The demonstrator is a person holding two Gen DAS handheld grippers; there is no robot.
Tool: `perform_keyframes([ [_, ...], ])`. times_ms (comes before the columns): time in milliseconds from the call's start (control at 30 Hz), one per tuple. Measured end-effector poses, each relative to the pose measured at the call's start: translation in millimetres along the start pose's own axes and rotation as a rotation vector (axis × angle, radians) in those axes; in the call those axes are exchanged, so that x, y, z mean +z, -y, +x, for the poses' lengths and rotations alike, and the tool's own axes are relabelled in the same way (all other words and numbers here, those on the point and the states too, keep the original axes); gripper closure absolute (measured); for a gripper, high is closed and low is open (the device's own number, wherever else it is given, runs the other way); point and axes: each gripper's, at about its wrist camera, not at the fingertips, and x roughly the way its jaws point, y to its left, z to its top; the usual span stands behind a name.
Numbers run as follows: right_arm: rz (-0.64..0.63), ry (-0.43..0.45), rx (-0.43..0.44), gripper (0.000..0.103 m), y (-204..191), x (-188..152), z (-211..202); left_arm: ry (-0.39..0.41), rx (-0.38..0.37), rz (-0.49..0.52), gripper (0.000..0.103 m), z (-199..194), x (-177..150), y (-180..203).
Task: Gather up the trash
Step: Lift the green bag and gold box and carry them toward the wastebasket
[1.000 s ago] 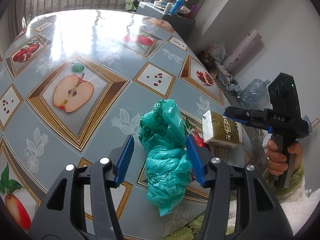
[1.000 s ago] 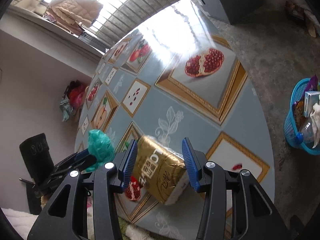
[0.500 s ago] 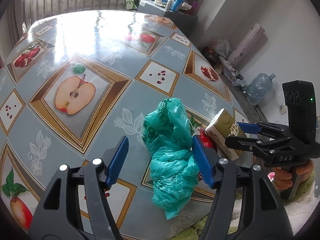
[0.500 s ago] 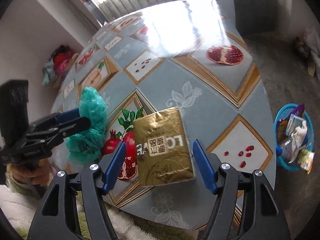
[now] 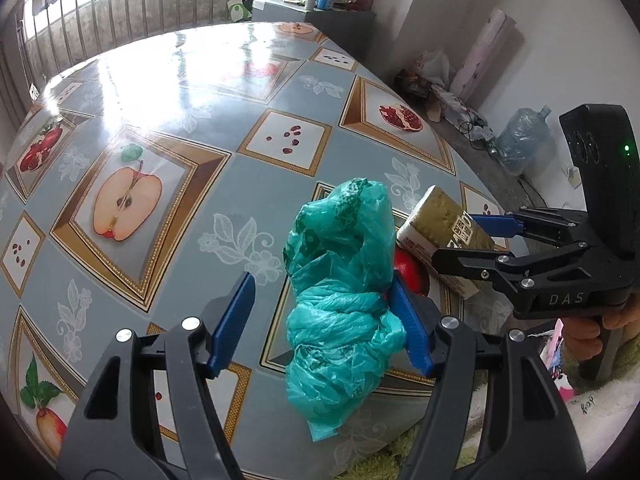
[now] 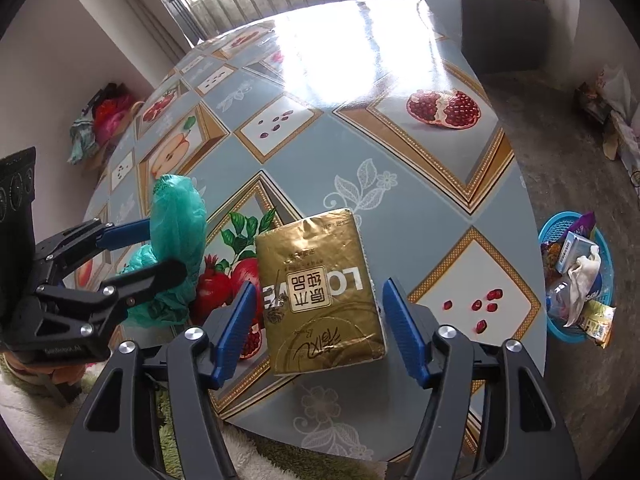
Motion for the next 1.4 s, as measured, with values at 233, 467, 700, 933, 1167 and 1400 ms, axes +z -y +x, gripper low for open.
perform_keyframes([
  [233, 0.043, 0.015, 0.004, 0.049, 6.2, -2.2, -3.1, -0.017, 0.023, 0.046, 0.050, 5.5, -1.6, 10.8],
  [467, 0.081, 0.029, 0.020, 0.050, 11.4, -4.4, -6.4, -0.014, 0.039, 0.057, 0.055, 6.6, -0.9, 12.5],
  [700, 0.115, 0.043, 0.036, 0.050, 17.9, -4.8, -11.1, 0.001, 0.059, 0.065, 0.056, 1.8, -1.5, 12.7],
  [933, 0.140, 0.061, 0.045, 0.050, 23.7, -5.9, -16.9, 0.022, 0.078, 0.077, 0.056, -4.7, -2.6, 13.5],
  [1167, 0.158, 0.079, 0.057, 0.050, 28.3, -6.0, -24.4, 0.044, 0.092, 0.087, 0.056, -11.0, -2.4, 16.5],
  [1400, 0.187, 0.112, 0.072, 0.050, 35.8, -7.3, -36.8, 0.074, 0.080, 0.088, 0.056, -20.7, -0.5, 17.3],
])
